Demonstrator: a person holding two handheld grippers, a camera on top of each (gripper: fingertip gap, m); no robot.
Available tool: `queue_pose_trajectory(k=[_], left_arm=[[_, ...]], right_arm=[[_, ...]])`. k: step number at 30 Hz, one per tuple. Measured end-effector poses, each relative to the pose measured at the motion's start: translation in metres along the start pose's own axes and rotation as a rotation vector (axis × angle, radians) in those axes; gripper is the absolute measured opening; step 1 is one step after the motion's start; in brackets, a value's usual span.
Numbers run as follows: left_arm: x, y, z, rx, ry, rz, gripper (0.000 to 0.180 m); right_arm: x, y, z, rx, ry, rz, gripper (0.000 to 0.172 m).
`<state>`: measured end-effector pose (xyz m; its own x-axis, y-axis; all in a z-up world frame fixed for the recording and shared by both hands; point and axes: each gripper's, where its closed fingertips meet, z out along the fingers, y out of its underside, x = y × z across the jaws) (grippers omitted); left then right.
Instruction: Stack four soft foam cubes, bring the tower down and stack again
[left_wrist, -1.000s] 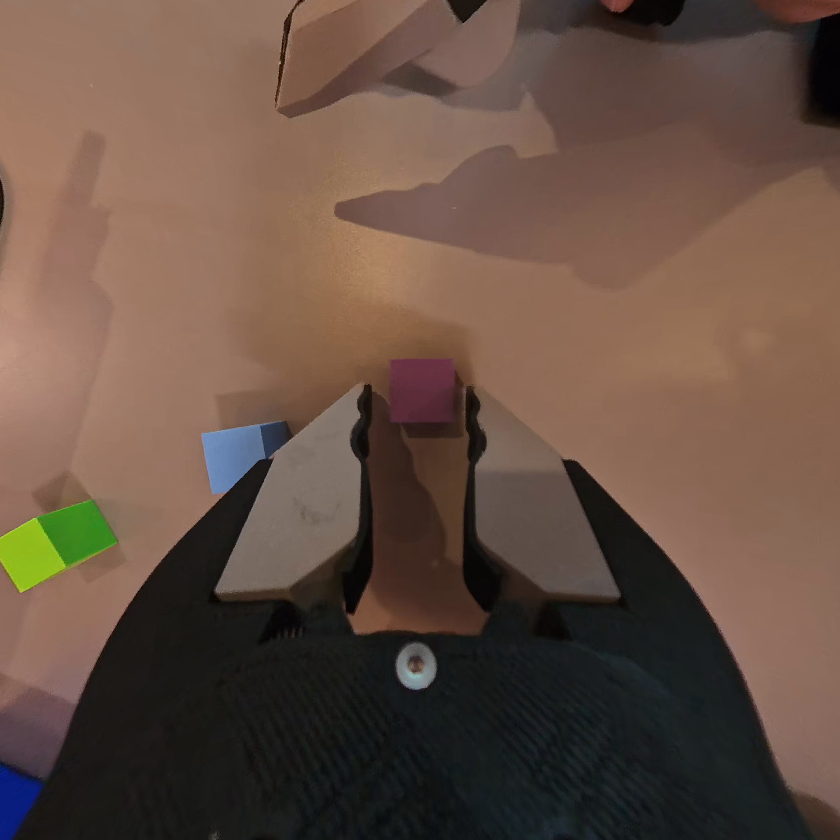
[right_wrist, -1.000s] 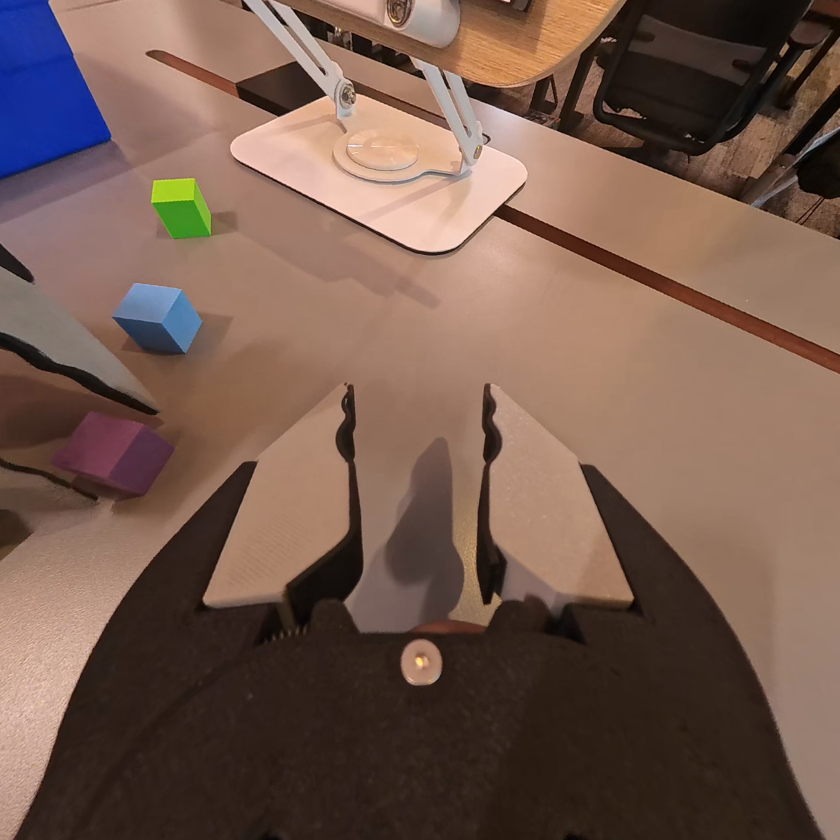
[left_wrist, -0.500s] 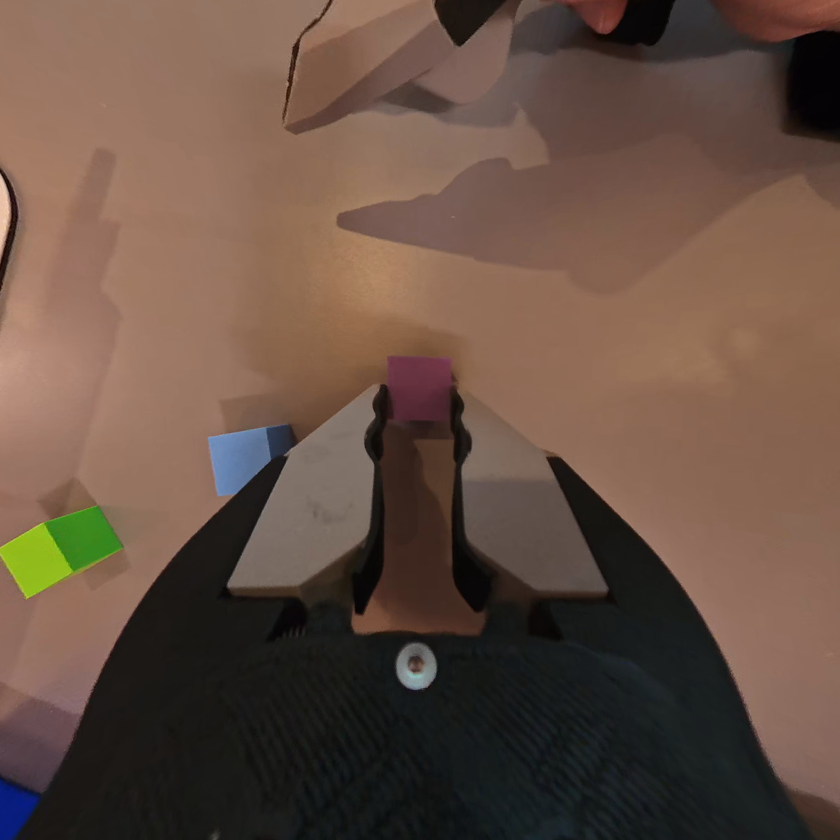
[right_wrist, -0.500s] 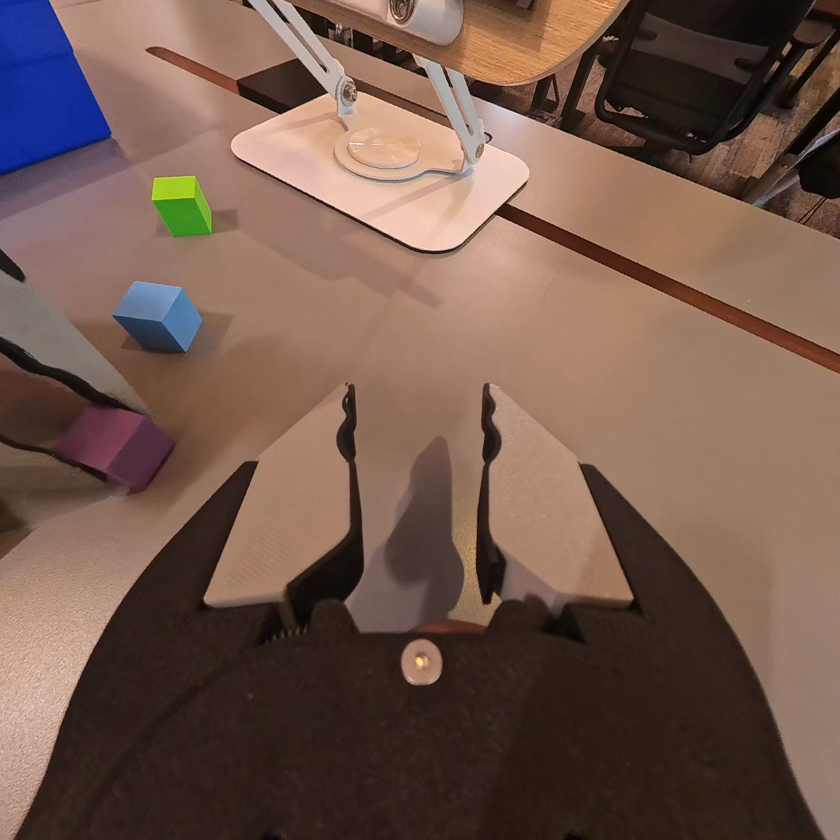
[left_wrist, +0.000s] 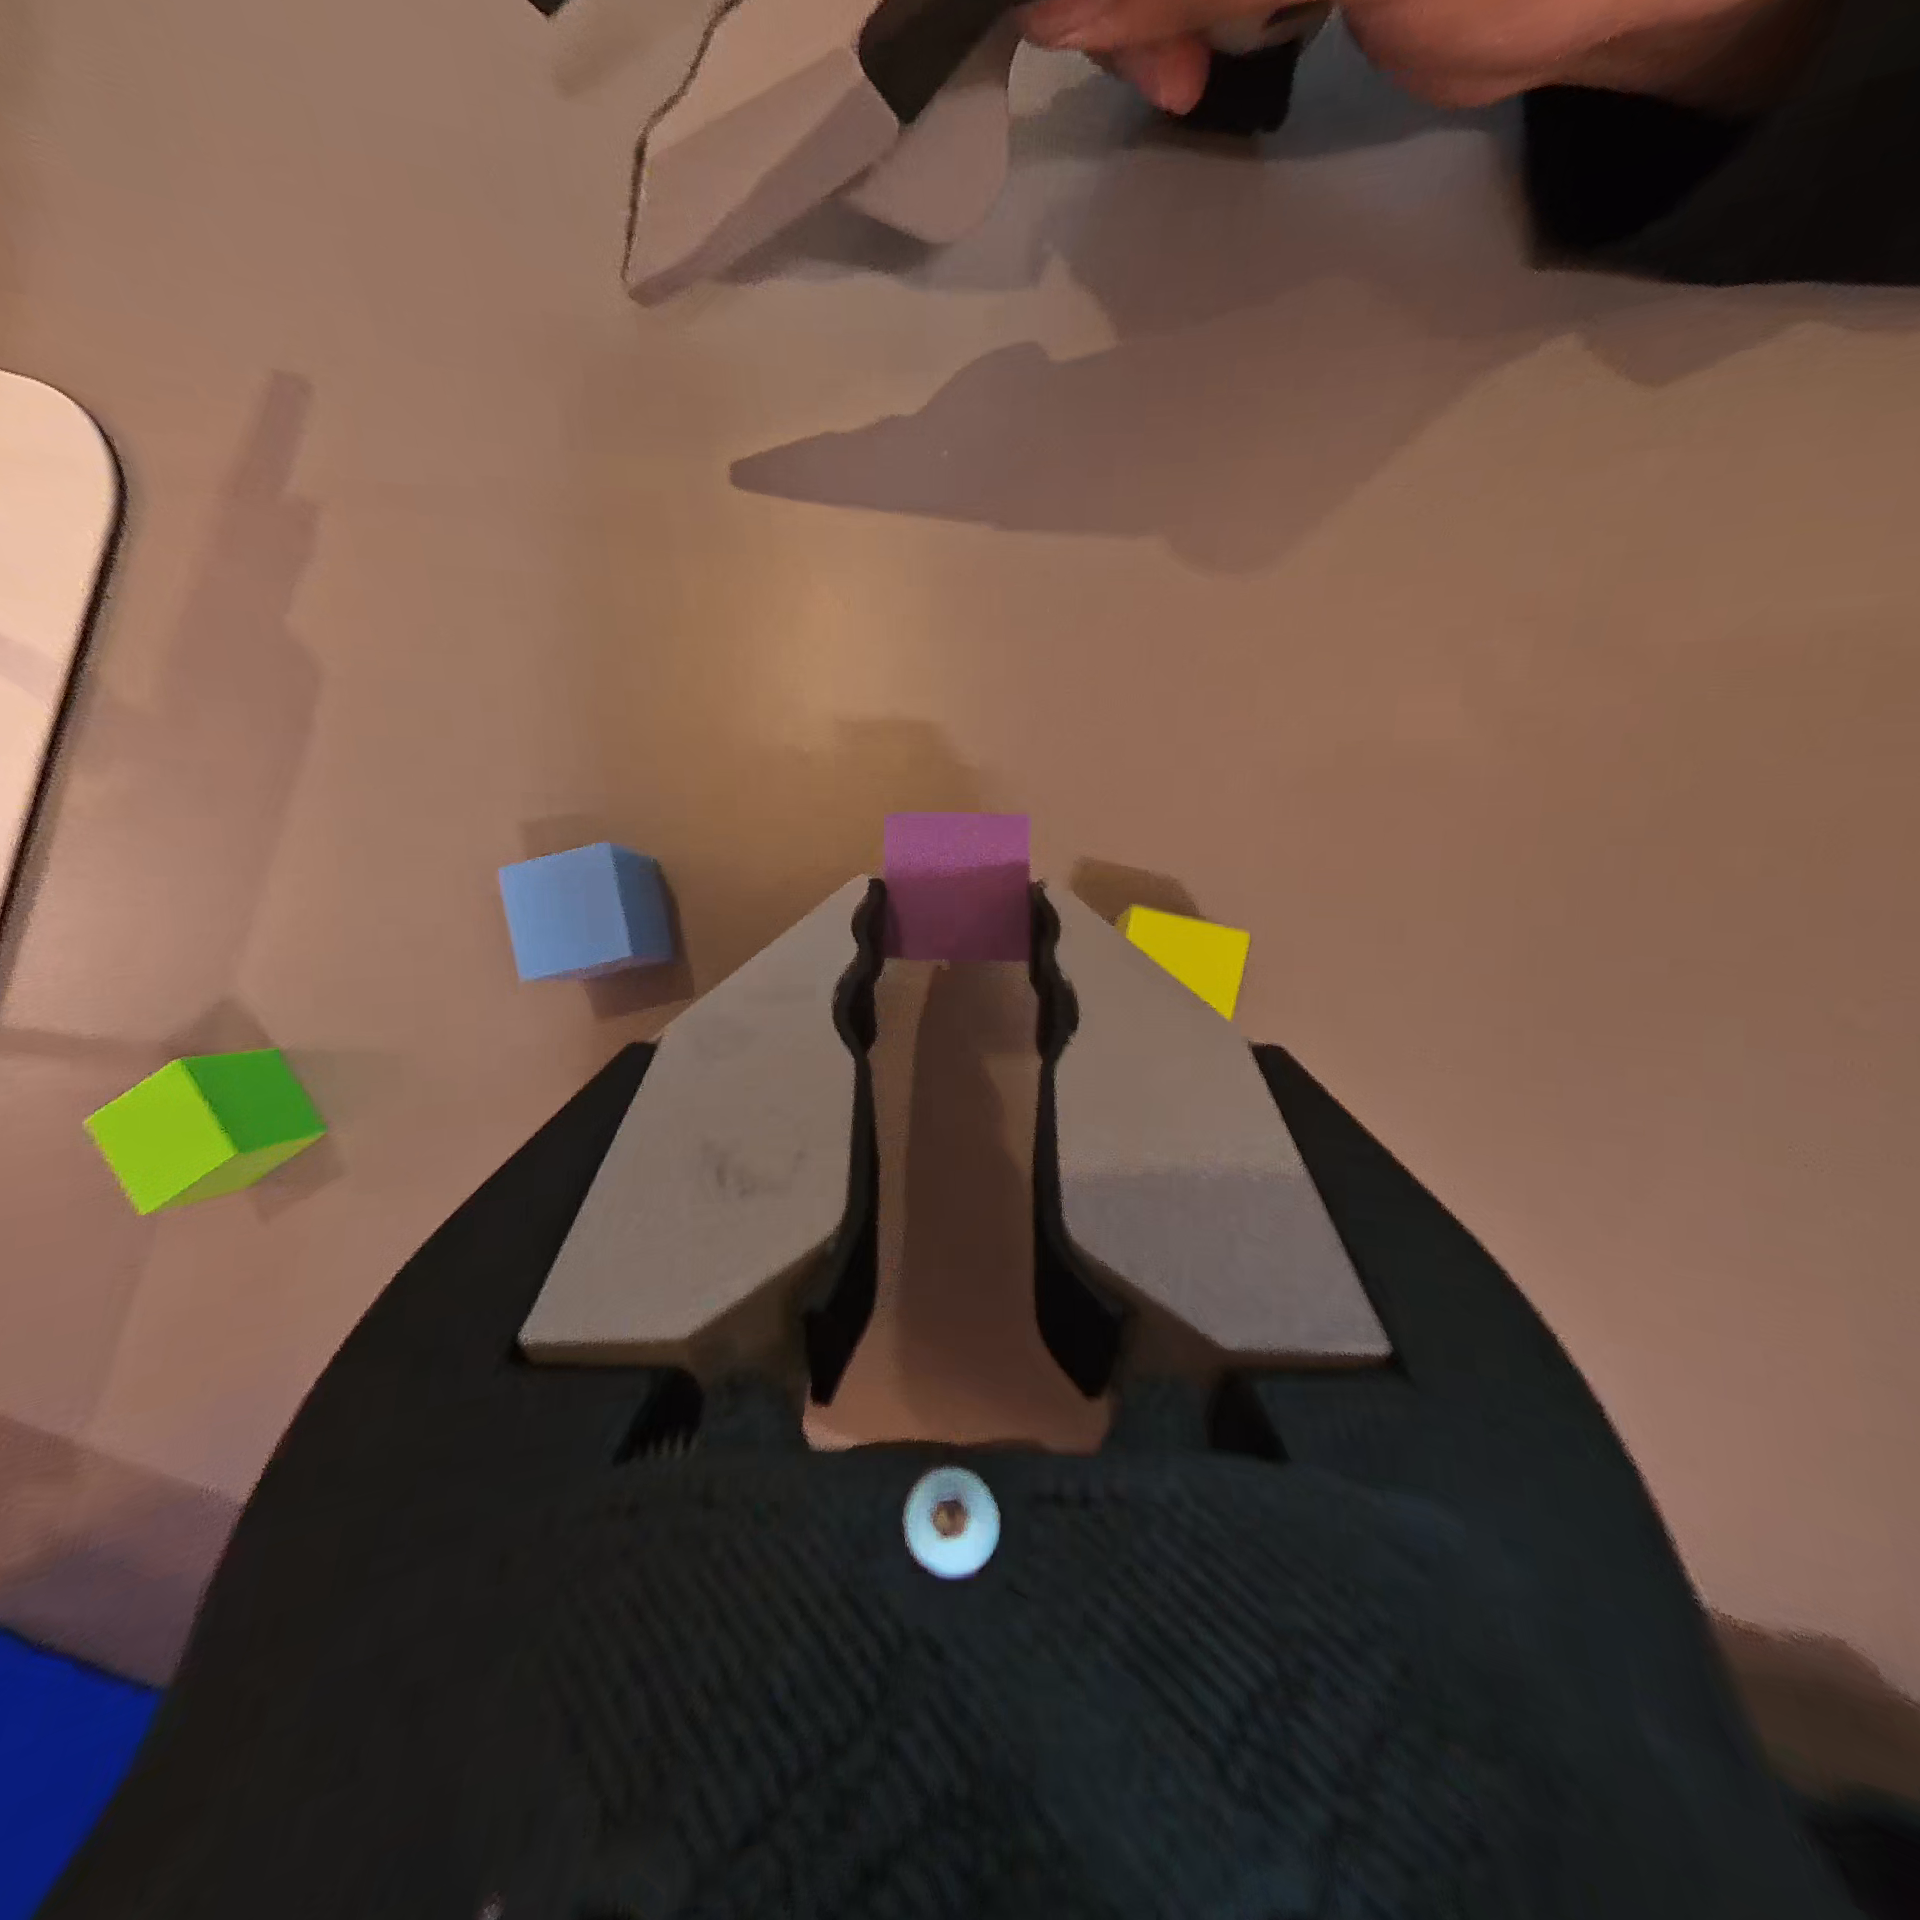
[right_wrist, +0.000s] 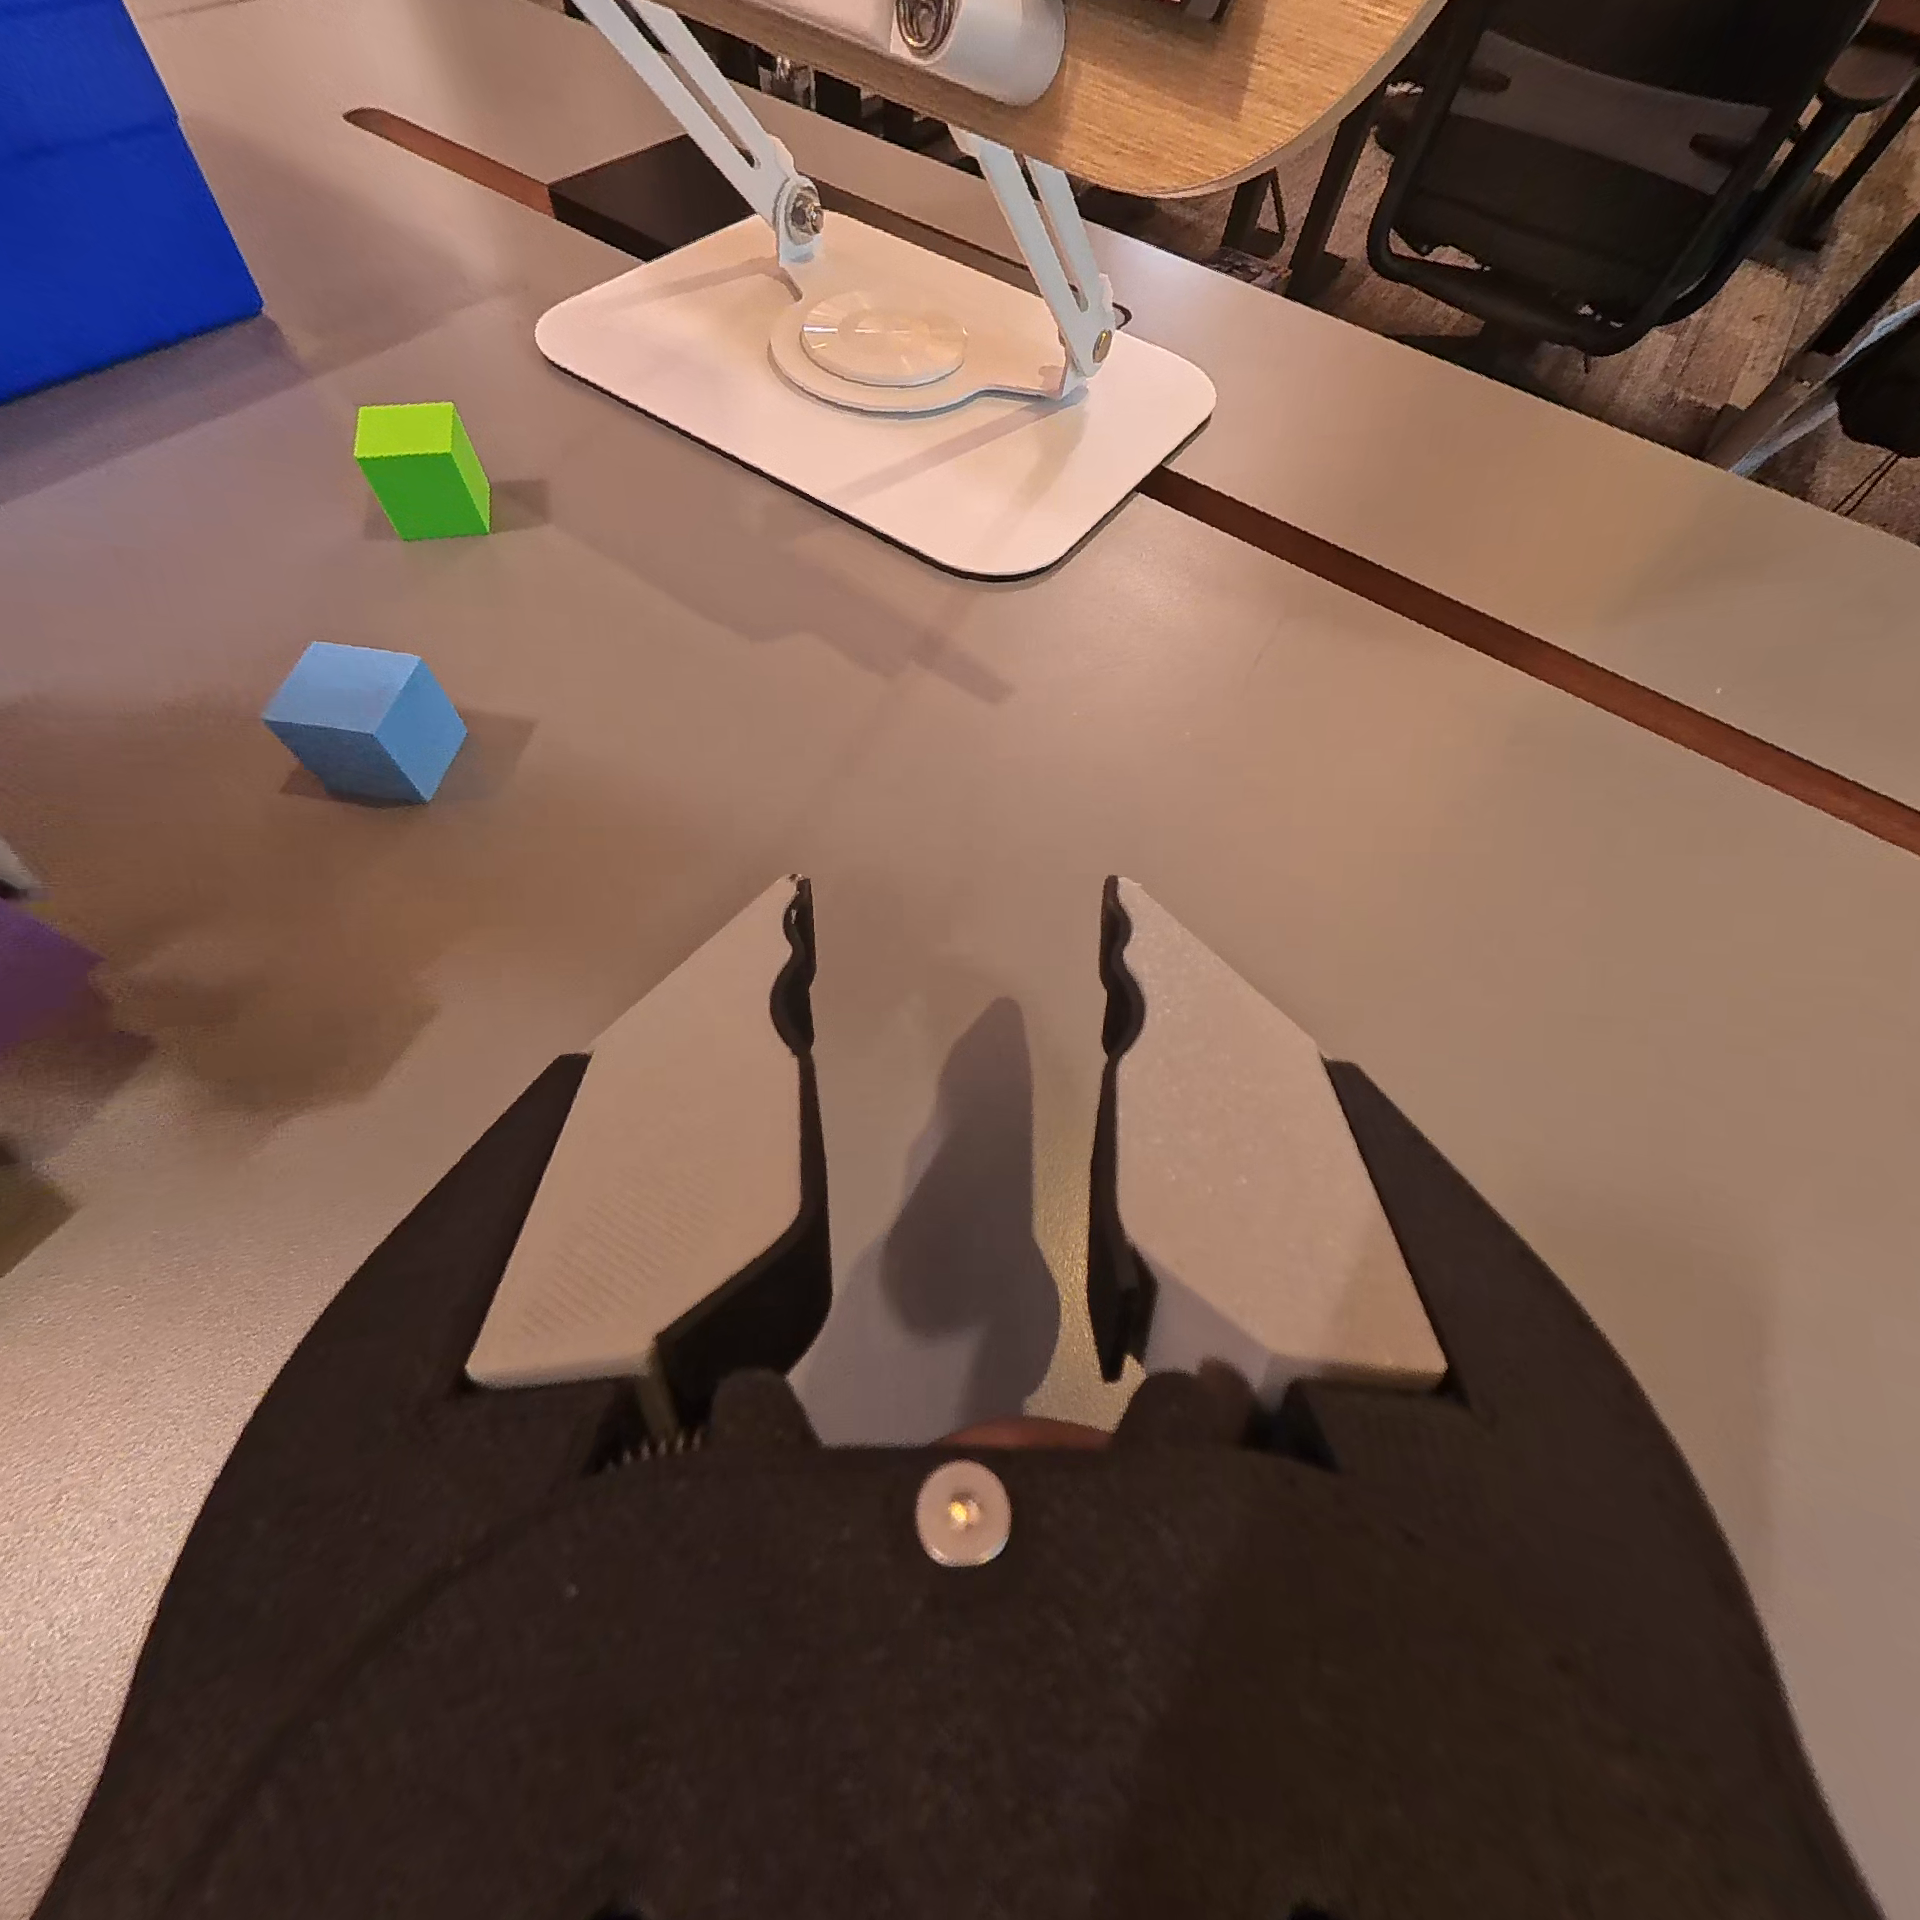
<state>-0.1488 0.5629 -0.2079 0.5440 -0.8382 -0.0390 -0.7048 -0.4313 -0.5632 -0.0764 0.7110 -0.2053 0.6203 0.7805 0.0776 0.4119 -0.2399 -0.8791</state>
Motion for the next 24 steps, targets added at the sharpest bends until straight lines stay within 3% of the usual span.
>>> queue_pose_trajectory(k=[6,11,14,24], left_arm=[[0.022,0.006,-0.027,0.025,0.091,0.088,0.024],[0.028,0.002,-0.025,0.038,0.006,0.239,0.025],[0.036,0.001,-0.023,0.049,0.072,0.228,0.024],[0.037,0.008,-0.015,-0.023,0.078,0.178,0.024]], right_arm=[[-0.002,-0.001,-0.001,0.007,-0.005,-0.001,0.053],[-0.005,-0.002,-0.003,0.022,-0.007,0.005,0.053],[-0.008,-0.003,-0.005,0.029,-0.009,0.001,0.052],[-0.008,-0.001,-0.005,0.023,-0.013,0.008,0.053]])
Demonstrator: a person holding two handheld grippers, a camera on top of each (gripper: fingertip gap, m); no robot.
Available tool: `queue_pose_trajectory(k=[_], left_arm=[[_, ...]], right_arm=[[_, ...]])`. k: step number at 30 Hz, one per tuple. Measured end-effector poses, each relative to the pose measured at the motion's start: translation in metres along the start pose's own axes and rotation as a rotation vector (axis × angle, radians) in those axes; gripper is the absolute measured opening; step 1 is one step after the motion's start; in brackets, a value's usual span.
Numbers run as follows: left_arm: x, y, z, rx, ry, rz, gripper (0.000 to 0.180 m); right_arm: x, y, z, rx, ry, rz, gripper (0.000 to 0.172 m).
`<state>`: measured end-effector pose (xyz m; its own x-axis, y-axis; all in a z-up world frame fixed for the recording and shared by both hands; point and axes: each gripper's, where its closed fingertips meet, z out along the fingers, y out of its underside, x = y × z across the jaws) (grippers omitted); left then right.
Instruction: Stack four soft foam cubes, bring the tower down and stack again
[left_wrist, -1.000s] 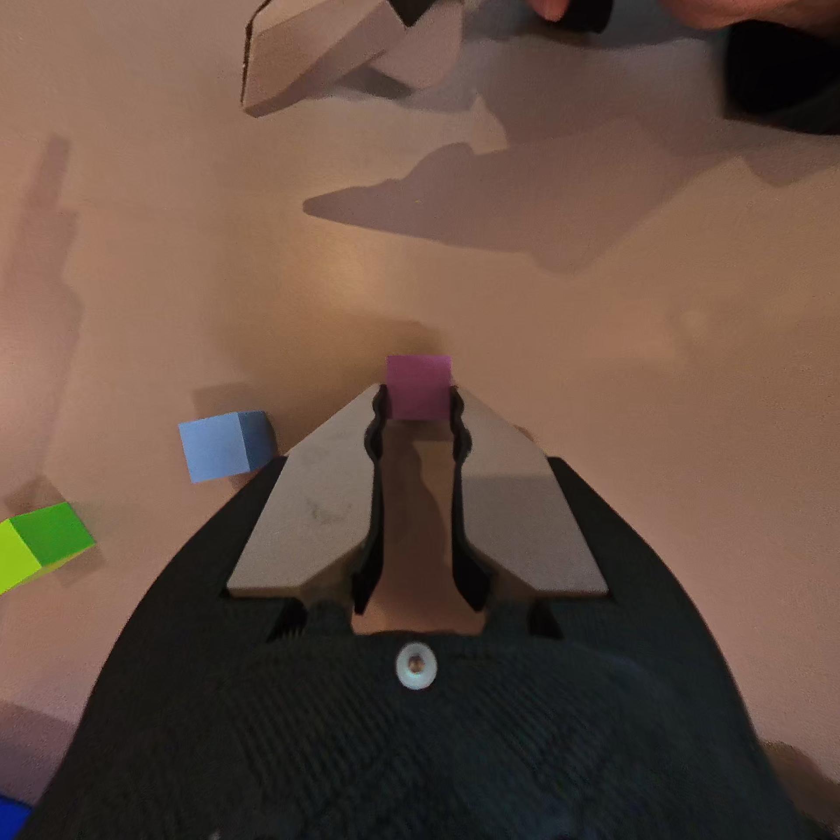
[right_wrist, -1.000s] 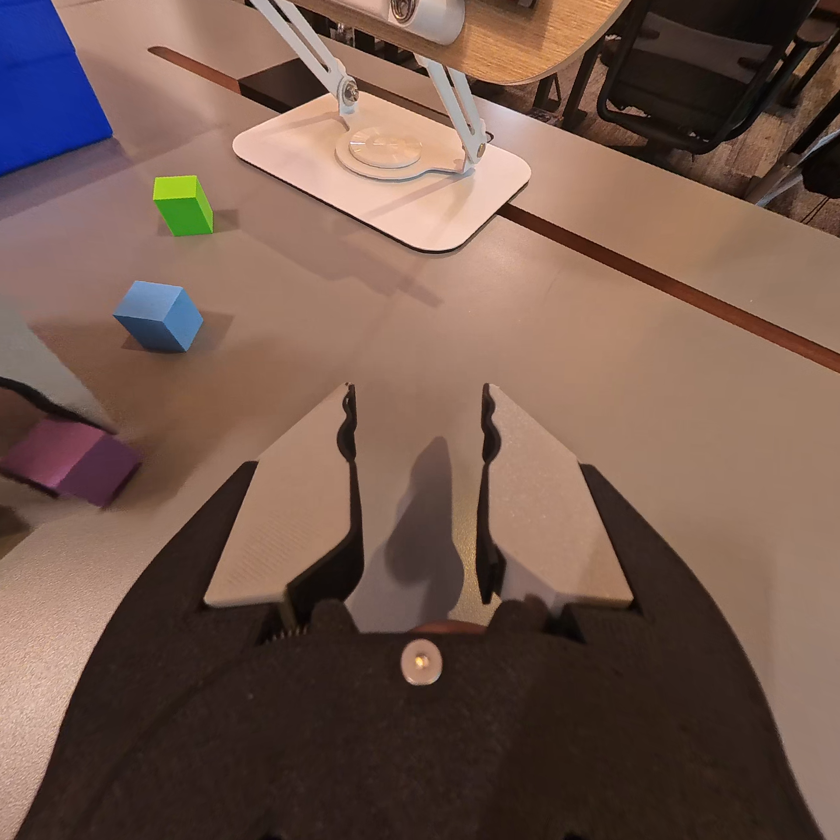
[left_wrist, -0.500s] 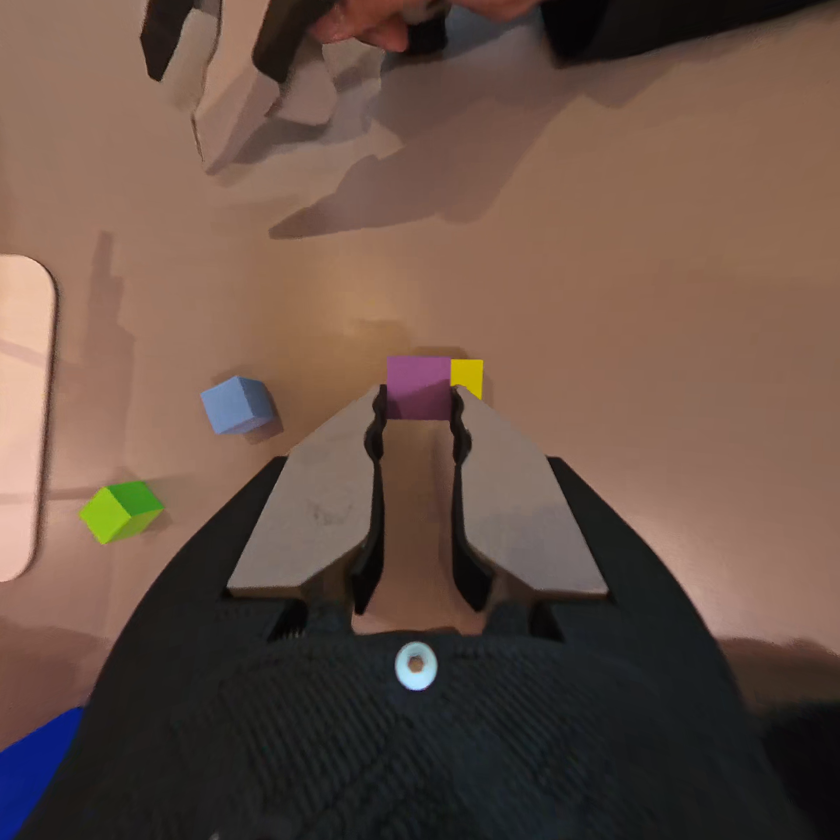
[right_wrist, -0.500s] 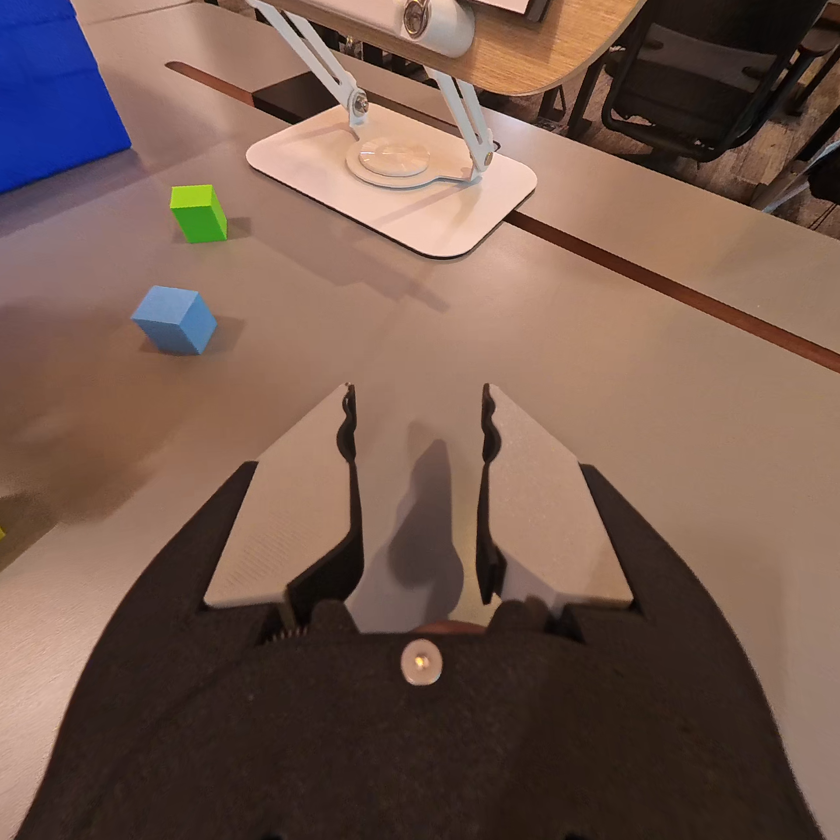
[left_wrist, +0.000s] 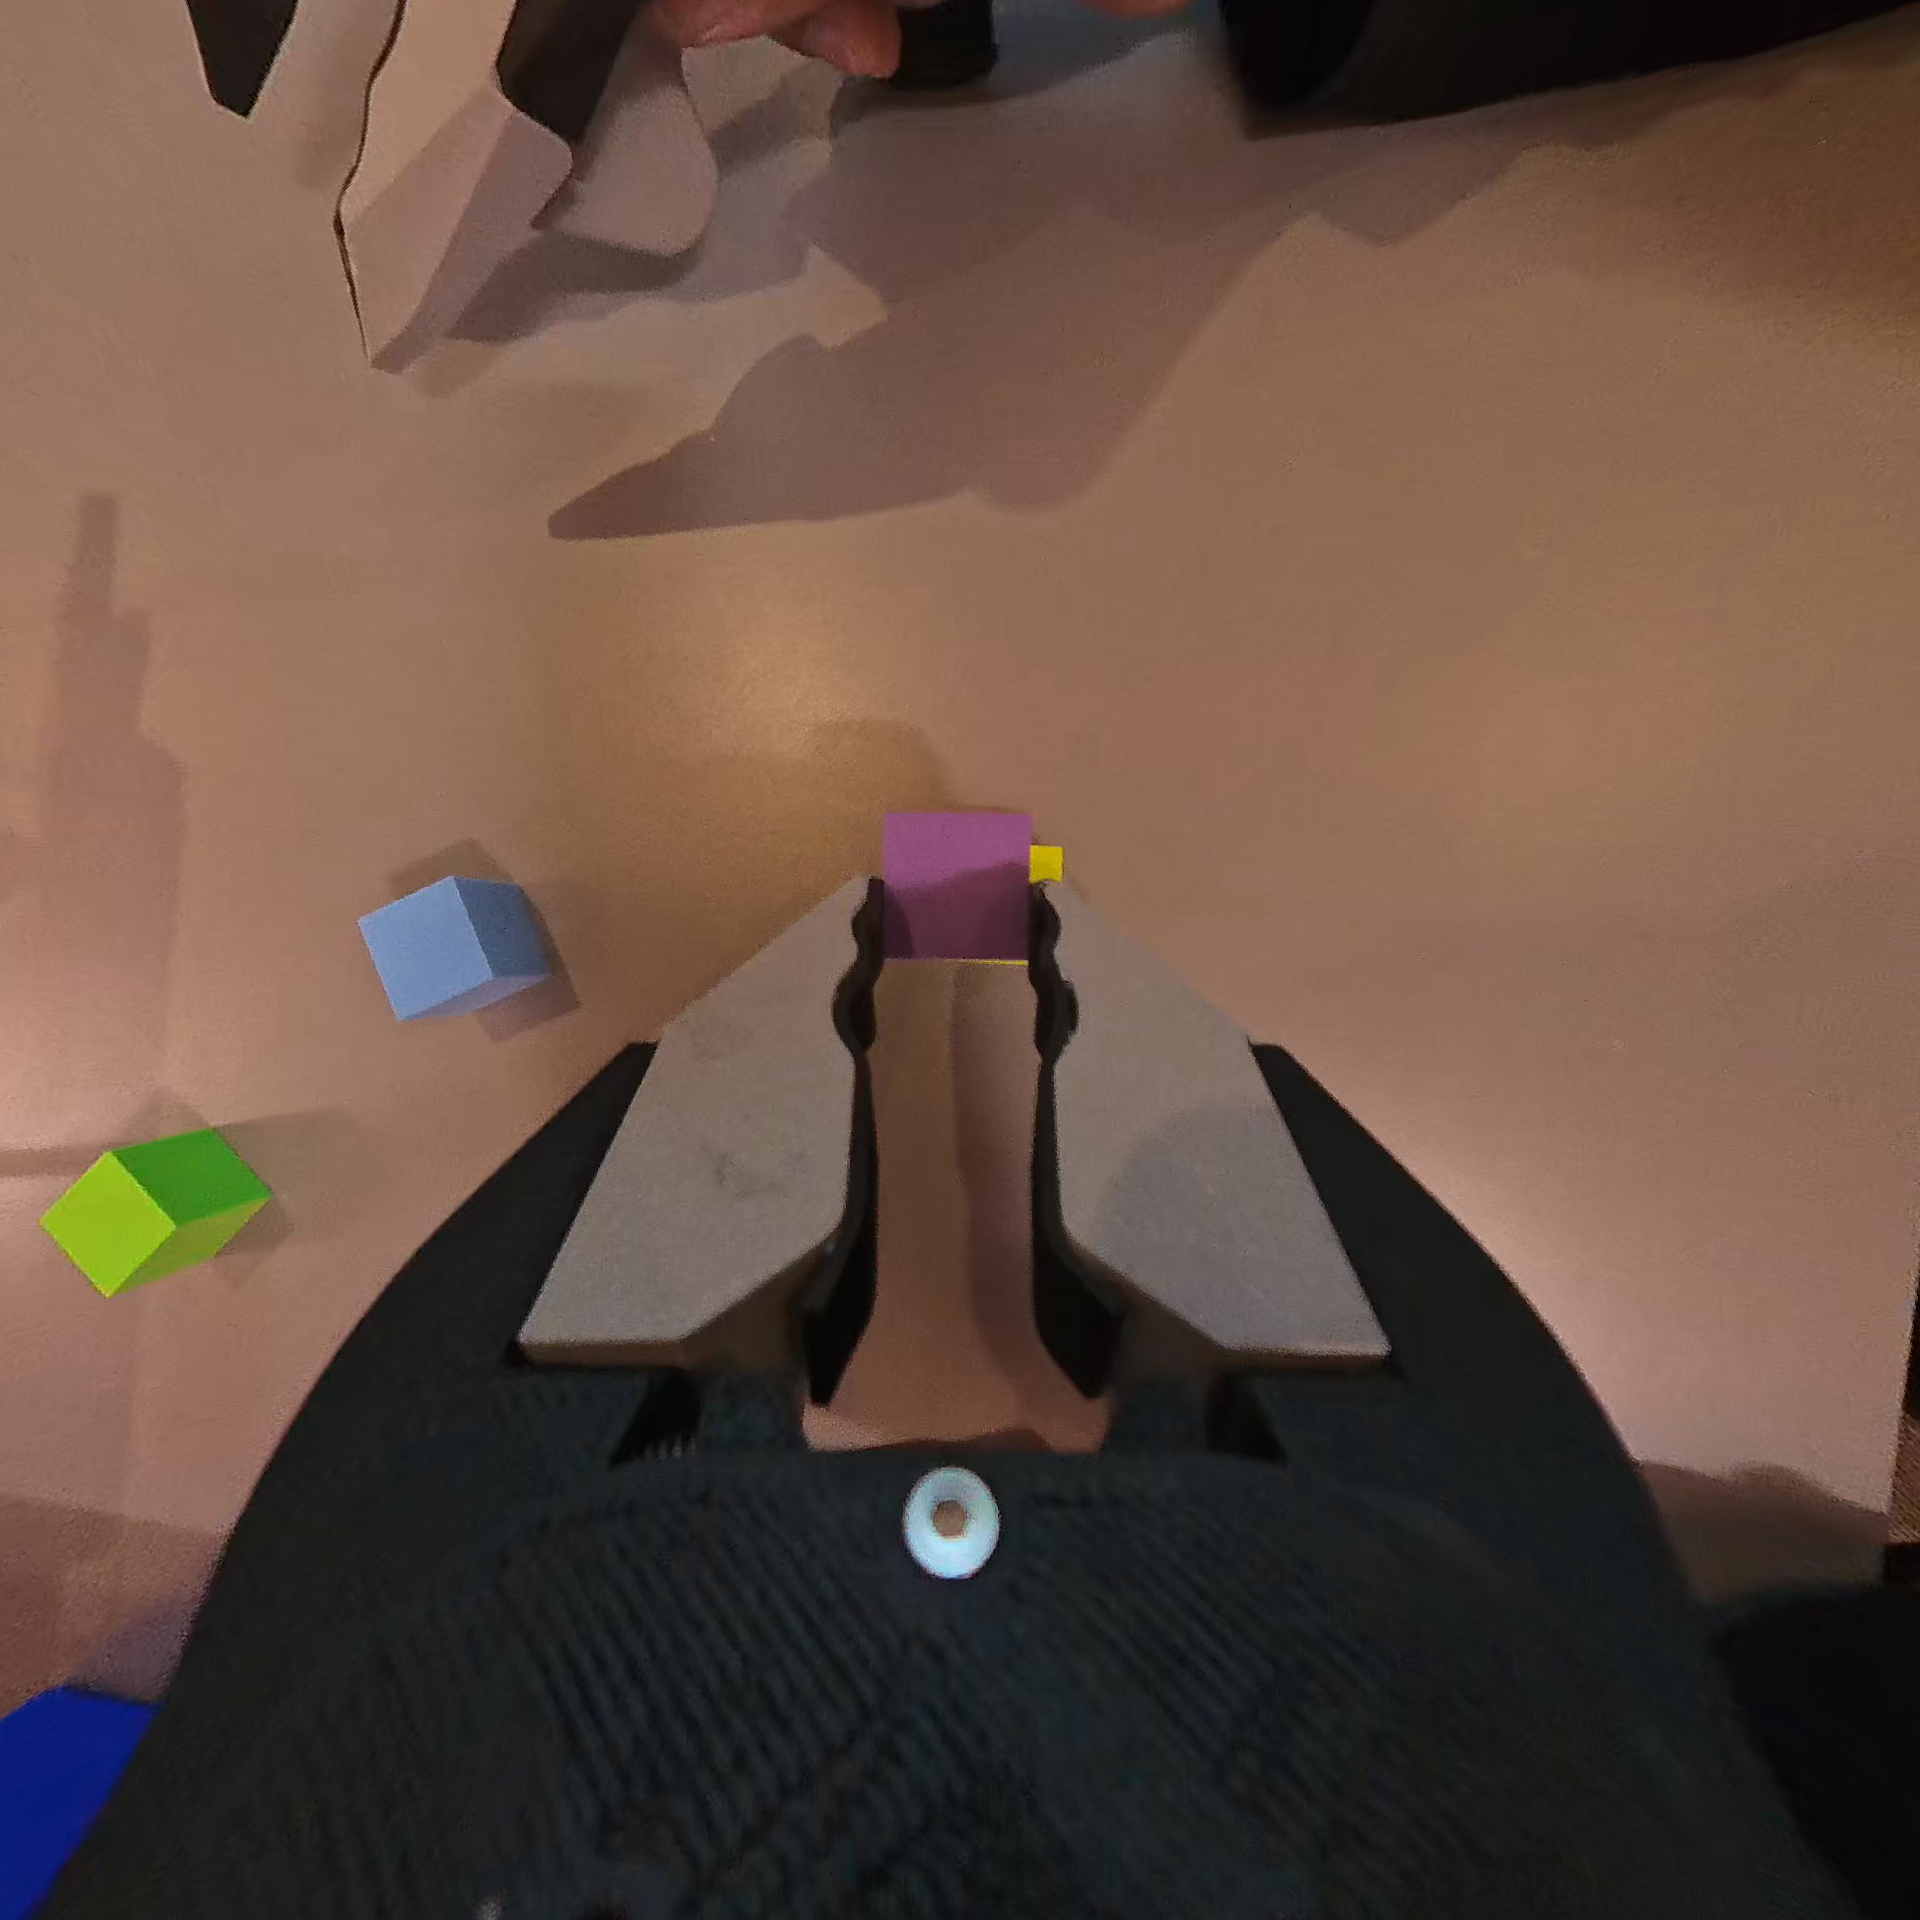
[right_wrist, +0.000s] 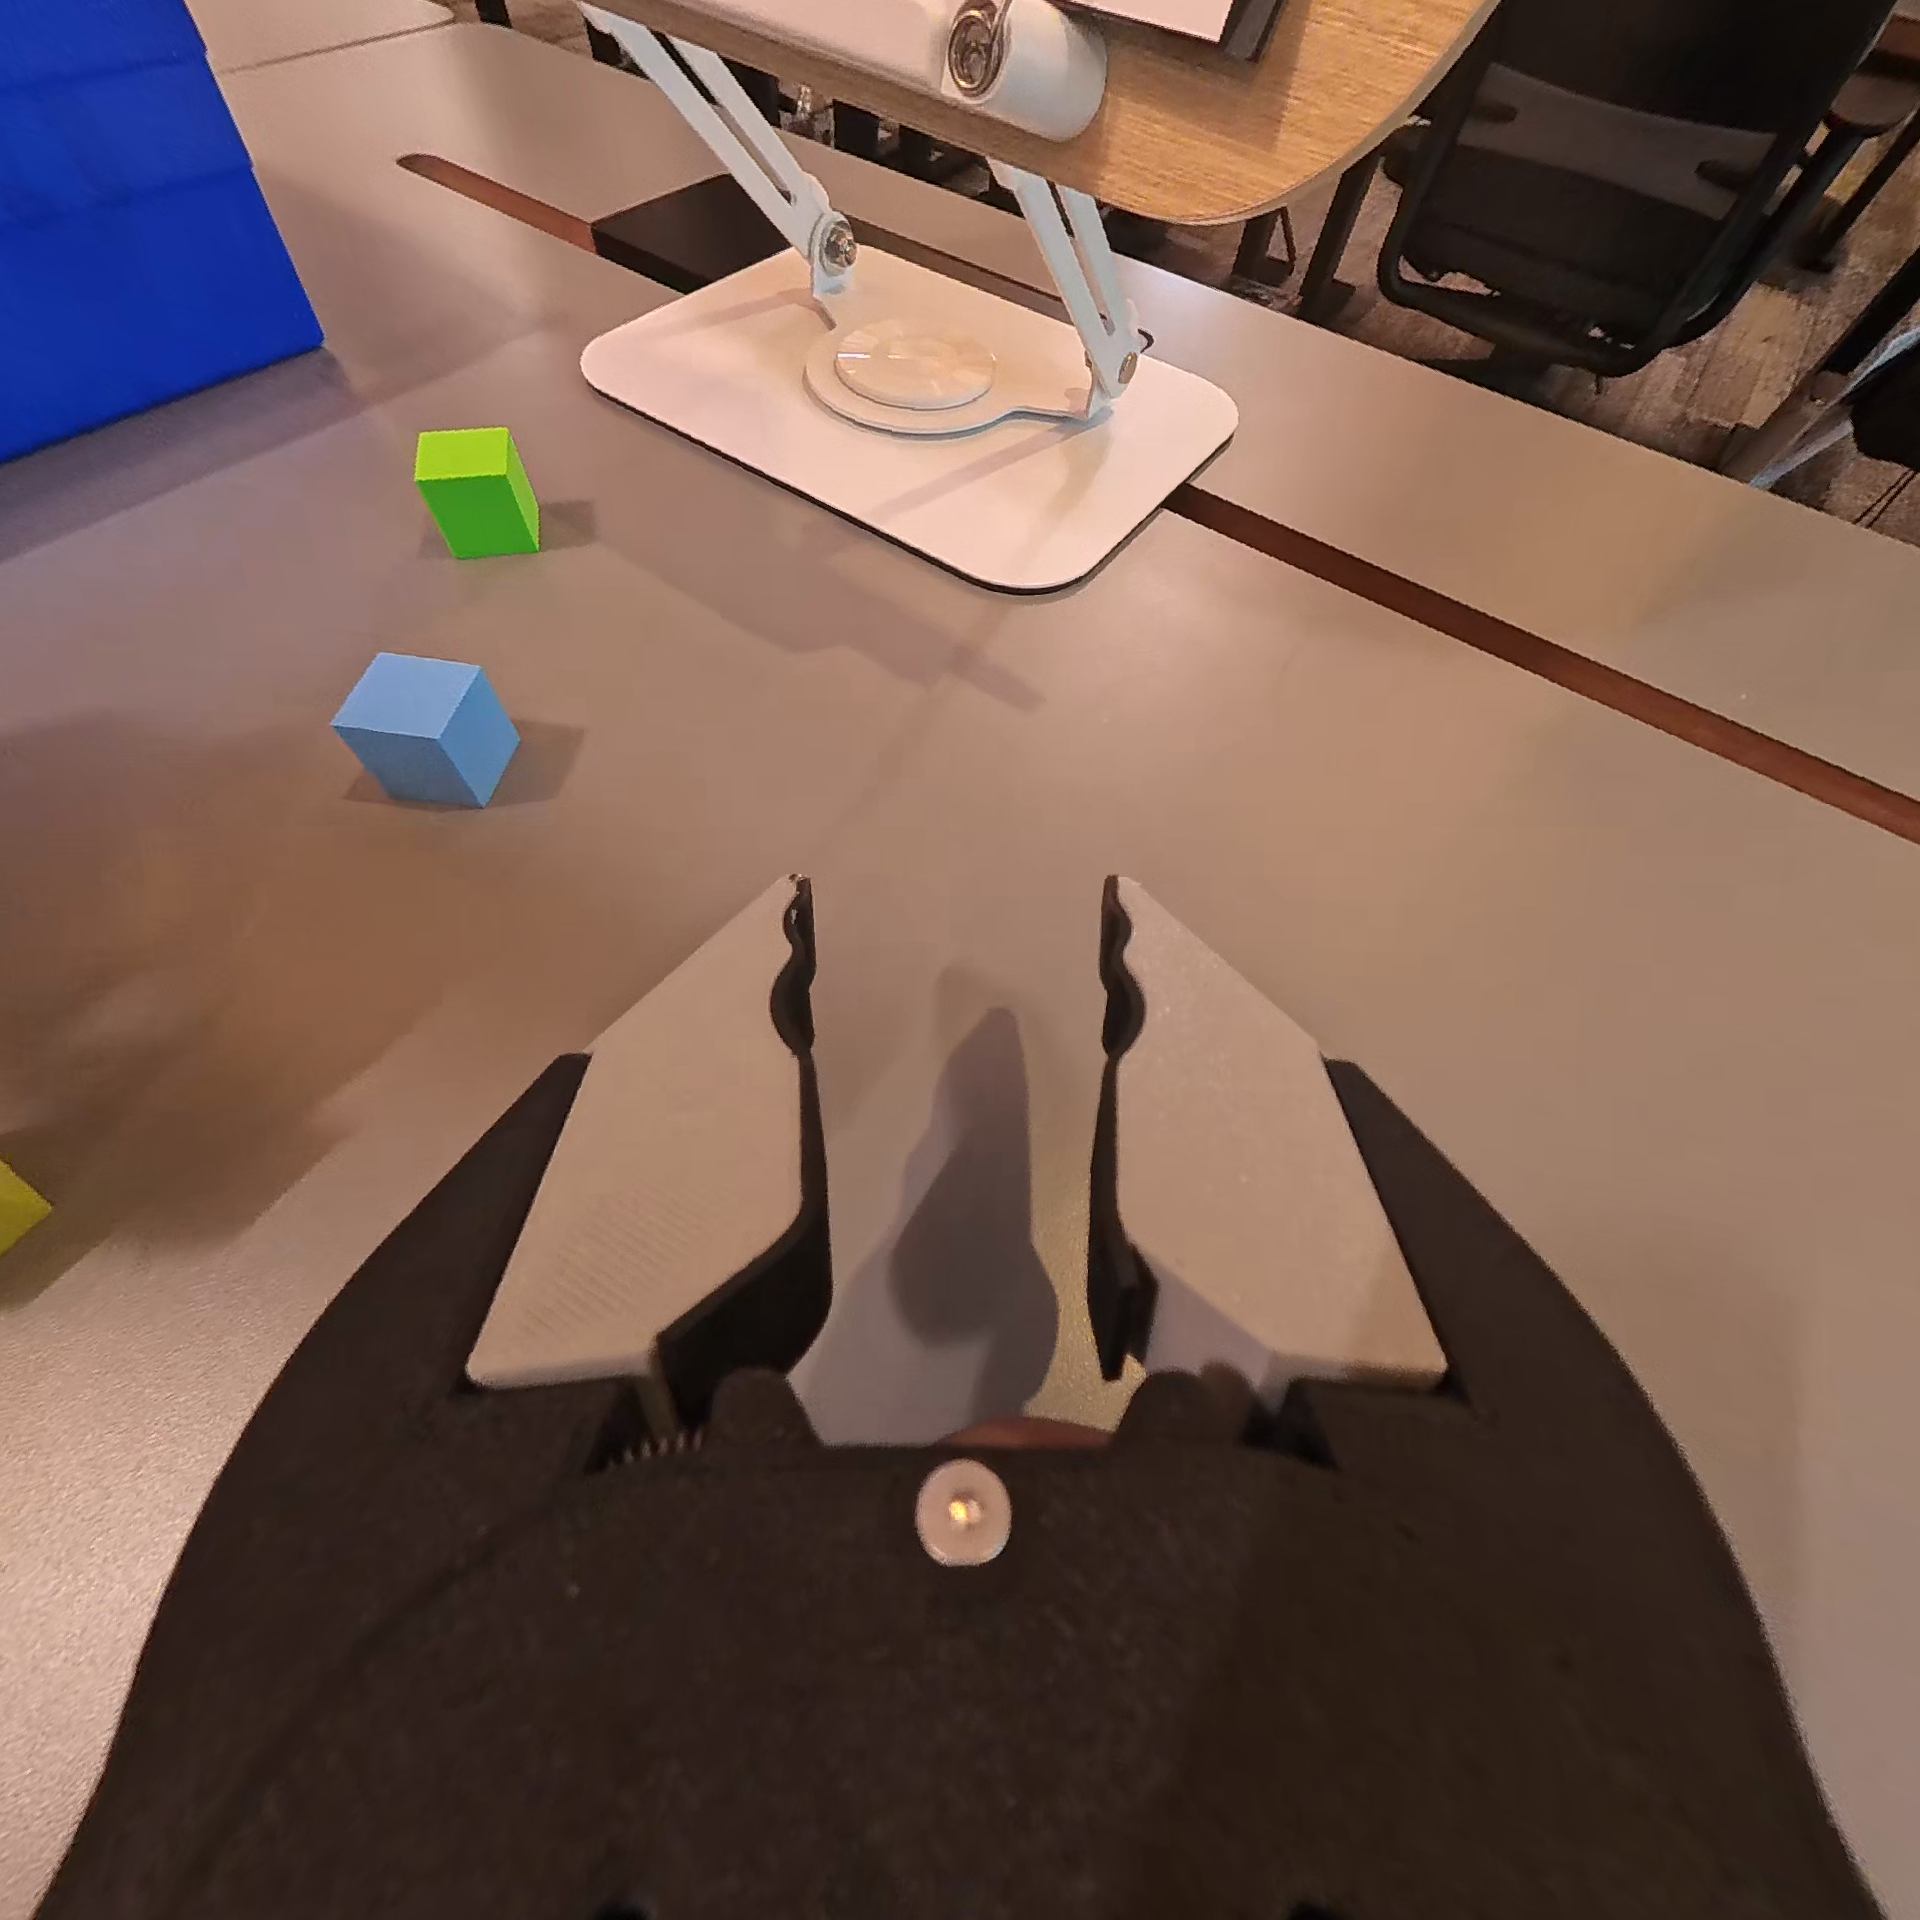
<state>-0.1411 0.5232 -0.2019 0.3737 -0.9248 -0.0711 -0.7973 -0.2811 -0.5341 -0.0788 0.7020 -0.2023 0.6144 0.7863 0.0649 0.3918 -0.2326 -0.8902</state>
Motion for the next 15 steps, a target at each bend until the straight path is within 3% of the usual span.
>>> queue_pose_trajectory(k=[15], left_arm=[[0.0024,0.0074,0.0042,-0.077,-0.035,-0.004,0.024]], right_arm=[[-0.0001,0.0000,0.0003,-0.002,-0.001,-0.006,0.053]])
